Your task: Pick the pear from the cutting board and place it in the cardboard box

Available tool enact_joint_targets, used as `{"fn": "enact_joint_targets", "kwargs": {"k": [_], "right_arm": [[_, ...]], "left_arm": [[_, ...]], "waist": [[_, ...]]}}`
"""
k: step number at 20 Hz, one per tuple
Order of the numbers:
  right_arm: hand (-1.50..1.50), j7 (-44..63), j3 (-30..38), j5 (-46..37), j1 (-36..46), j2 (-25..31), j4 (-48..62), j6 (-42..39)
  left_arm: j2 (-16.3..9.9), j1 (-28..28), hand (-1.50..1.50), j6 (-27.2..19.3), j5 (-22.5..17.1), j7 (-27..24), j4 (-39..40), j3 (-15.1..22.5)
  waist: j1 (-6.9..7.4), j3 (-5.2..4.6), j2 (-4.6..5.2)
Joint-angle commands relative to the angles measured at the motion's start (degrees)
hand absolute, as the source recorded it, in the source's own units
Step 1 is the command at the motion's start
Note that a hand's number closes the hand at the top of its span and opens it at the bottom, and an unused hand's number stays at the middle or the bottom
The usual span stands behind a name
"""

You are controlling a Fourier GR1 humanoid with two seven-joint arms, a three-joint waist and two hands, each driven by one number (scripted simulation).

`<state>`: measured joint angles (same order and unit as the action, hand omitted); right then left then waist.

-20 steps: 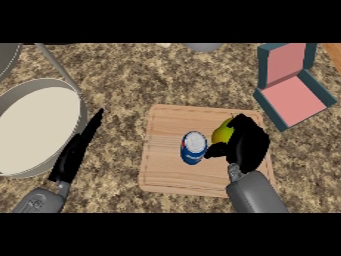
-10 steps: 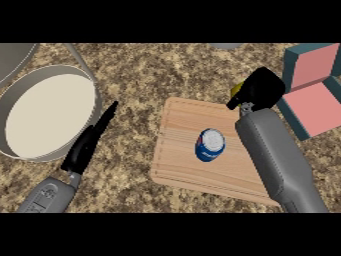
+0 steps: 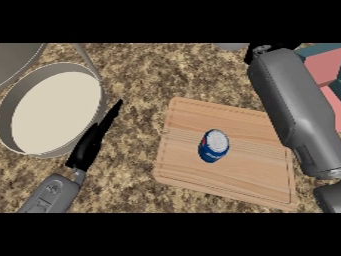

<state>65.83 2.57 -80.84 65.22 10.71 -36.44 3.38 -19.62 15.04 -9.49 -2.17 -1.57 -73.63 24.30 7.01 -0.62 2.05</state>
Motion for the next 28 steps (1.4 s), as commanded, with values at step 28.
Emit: {"fn": "enact_joint_targets", "kwargs": {"k": [28], "right_arm": [[1.50, 17.47, 22.08, -6.27, 8.24, 7.25, 10.40, -2.82]], "left_arm": [[-5.32, -5.68, 0.00, -3.64, -0.91, -0.30, -2.46, -5.38]], "waist": [[-6.67, 0.71, -2.17]]}}
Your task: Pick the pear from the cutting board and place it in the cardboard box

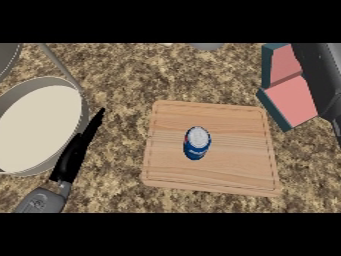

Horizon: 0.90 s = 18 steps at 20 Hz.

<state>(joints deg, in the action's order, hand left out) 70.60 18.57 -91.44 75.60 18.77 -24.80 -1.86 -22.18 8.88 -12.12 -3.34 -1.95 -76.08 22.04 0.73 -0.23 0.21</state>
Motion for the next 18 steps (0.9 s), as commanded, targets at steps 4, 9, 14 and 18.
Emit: {"fn": "enact_joint_targets", "kwargs": {"k": [4, 9, 14, 18], "right_arm": [[-1.50, 7.14, 11.90, 8.94, -6.17, -1.43, -2.77, 6.54], [-1.50, -3.13, 10.20, 7.26, -12.23, -2.84, -8.38, 18.08], [-1.50, -9.16, 10.94, 6.95, -14.20, -3.28, -16.38, 32.65], [-1.50, -9.71, 13.32, 8.17, -15.33, -5.32, -19.01, 40.74]], "left_arm": [[-2.97, 0.49, 0.00, -1.38, 0.92, -1.90, 1.83, -3.70], [-3.92, 1.31, 0.00, 0.10, -0.53, -0.69, 1.30, -5.24], [-4.06, 0.24, 0.00, 0.13, -0.14, -1.18, 0.52, -4.14], [-4.08, 0.78, 0.00, 0.81, -0.76, -1.07, 0.70, -4.61]], "waist": [[-0.40, 0.27, 0.04], [-0.33, 0.27, 0.04], [0.11, 0.35, 0.09], [0.52, 0.30, 0.23]]}}
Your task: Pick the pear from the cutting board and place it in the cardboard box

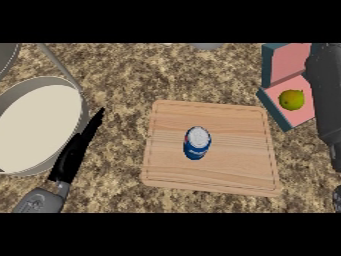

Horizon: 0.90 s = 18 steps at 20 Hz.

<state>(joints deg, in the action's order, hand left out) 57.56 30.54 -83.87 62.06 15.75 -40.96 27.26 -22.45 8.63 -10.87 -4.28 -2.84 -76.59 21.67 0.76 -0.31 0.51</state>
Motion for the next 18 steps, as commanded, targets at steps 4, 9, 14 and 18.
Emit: {"fn": "enact_joint_targets", "kwargs": {"k": [4, 9, 14, 18], "right_arm": [[-1.50, 0.70, 3.72, 2.49, -7.23, -3.31, -8.21, 21.09], [-1.50, -1.44, 3.01, 1.47, -12.79, -6.93, -17.64, 28.21], [-1.50, -5.41, 2.43, 3.63, -22.90, -9.99, -28.53, 30.23], [-1.50, -7.90, 0.85, 3.95, -32.74, -13.85, -41.14, 30.05]], "left_arm": [[-3.51, -1.00, 0.00, -2.24, 1.37, 0.35, -0.18, -3.15], [-4.57, 0.89, 0.00, -0.99, 0.27, 1.49, 0.68, -4.74], [-4.07, -2.17, 0.00, -2.04, 1.06, -1.12, -0.14, -4.55], [-3.72, 0.33, 0.00, -1.97, 0.90, 2.10, 1.12, -4.98]], "waist": [[-0.11, 0.41, -0.43], [-1.51, 0.32, -0.87], [-1.66, 0.31, -0.98], [-3.05, 0.29, -1.22]]}}
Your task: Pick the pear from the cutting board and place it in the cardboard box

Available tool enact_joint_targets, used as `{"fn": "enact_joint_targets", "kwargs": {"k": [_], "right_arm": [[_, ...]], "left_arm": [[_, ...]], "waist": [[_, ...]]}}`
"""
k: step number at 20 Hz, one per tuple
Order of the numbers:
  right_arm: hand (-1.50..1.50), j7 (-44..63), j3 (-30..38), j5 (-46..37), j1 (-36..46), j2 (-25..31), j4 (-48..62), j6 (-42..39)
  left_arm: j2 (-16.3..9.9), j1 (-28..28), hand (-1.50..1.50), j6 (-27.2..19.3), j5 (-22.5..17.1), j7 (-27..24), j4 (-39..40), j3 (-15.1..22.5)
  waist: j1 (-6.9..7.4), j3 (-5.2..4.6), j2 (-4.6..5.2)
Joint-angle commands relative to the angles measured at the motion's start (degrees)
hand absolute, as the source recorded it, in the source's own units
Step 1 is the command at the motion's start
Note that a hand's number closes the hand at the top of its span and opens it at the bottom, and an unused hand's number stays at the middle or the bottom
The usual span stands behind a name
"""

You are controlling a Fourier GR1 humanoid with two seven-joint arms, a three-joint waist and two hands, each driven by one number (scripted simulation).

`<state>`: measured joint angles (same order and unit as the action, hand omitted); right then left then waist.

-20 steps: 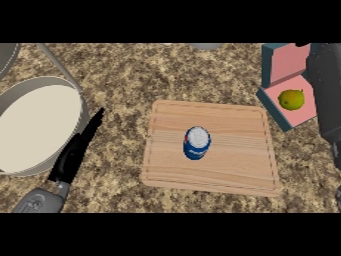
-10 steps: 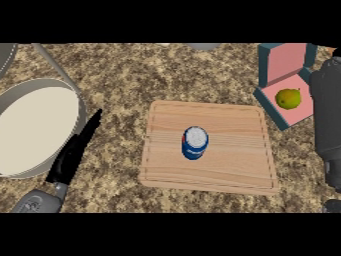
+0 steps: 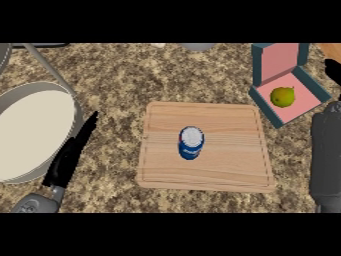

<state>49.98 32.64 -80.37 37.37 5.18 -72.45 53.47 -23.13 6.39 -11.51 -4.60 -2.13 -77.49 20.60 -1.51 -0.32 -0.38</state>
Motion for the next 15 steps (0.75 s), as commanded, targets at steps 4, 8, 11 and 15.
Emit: {"fn": "enact_joint_targets", "kwargs": {"k": [4, 8, 11, 15], "right_arm": [[-1.50, 1.90, -4.04, 0.15, -16.09, -5.03, -15.75, 7.99], [-1.50, 2.60, -10.99, 4.31, -28.77, -5.12, -26.63, 7.80], [-1.50, 3.91, -12.07, 4.61, -34.56, -5.15, -33.58, 3.16], [-1.50, 1.69, -12.87, 7.60, -38.35, -5.17, -33.63, 5.59]], "left_arm": [[-4.55, 0.65, 0.00, 1.36, 0.29, -2.02, 1.56, -4.77], [-2.31, 2.77, 0.00, -0.66, 1.94, 0.27, 2.03, -3.76], [-2.63, 2.25, 0.00, 0.26, 1.82, -1.95, 3.55, -5.12], [-2.42, 3.50, 0.00, 0.20, 2.47, 2.05, 0.30, -5.74]], "waist": [[0.86, 0.30, 0.09], [0.27, 0.32, -0.01], [0.50, 0.29, 0.13], [1.13, 0.35, 0.27]]}}
